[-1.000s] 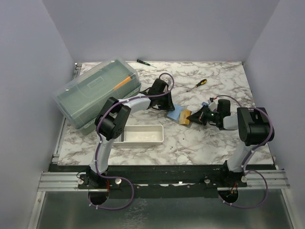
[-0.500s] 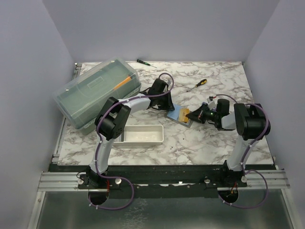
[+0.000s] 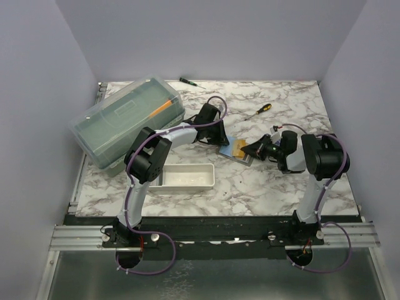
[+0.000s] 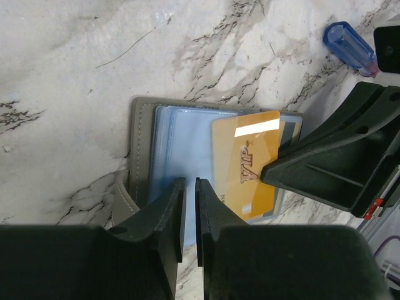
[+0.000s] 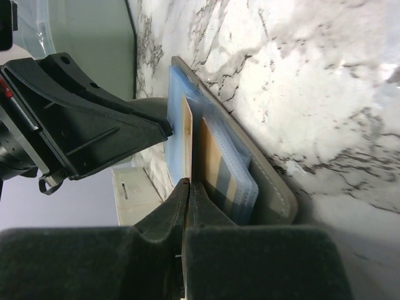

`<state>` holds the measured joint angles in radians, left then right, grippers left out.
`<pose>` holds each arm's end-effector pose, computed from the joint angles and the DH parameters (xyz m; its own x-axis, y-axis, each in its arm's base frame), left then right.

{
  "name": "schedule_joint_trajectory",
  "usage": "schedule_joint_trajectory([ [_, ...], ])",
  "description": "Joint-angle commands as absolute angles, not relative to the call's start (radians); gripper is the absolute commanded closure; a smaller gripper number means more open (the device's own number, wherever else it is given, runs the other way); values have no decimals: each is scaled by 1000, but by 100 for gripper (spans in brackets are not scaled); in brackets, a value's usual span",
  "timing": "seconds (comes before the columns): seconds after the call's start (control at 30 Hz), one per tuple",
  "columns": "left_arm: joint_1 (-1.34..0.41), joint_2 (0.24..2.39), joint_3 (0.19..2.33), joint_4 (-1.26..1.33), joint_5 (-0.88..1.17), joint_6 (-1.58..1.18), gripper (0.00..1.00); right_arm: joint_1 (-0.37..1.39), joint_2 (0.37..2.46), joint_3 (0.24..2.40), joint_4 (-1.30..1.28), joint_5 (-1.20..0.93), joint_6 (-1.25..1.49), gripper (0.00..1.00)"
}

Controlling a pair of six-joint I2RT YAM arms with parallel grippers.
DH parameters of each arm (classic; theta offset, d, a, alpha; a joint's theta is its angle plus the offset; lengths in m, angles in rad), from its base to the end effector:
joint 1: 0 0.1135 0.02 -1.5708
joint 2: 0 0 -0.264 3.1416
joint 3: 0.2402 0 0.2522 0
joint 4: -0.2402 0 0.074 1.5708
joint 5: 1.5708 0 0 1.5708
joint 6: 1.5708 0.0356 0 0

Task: Put the credit cards into the card holder
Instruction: Insert the credit card into the card holder.

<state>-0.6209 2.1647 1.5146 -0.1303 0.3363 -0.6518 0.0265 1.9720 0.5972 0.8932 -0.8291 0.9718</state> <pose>0.3799 -0.2862 0.1561 -0.9038 -0.0576 -0.4241 0.2411 0.7502 -0.6157 0.3157 0.0346 0.0825 -0.8153 0.5365 -0.2176 0.0040 0.3811 0.9245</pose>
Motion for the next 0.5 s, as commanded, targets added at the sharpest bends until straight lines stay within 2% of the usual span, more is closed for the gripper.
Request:
schedule_joint_trajectory([
  [0.0, -619, 2164, 1495, -166, 378, -671, 82, 48, 2005, 571, 982, -755, 997, 100],
  [0.13, -618, 2125, 1488, -172, 383, -662, 75, 51, 2002, 551, 996, -730, 993, 100],
  [0.3, -601, 2061, 1499, -220, 280, -594, 56, 52, 1999, 537, 1000, -712, 979, 100],
  [0.4, -585, 2062, 1501, -242, 231, -586, 54, 55, 2002, 536, 1001, -705, 978, 99],
  [0.47, -583, 2071, 1496, -248, 197, -594, 54, 59, 2003, 539, 996, -696, 974, 94],
])
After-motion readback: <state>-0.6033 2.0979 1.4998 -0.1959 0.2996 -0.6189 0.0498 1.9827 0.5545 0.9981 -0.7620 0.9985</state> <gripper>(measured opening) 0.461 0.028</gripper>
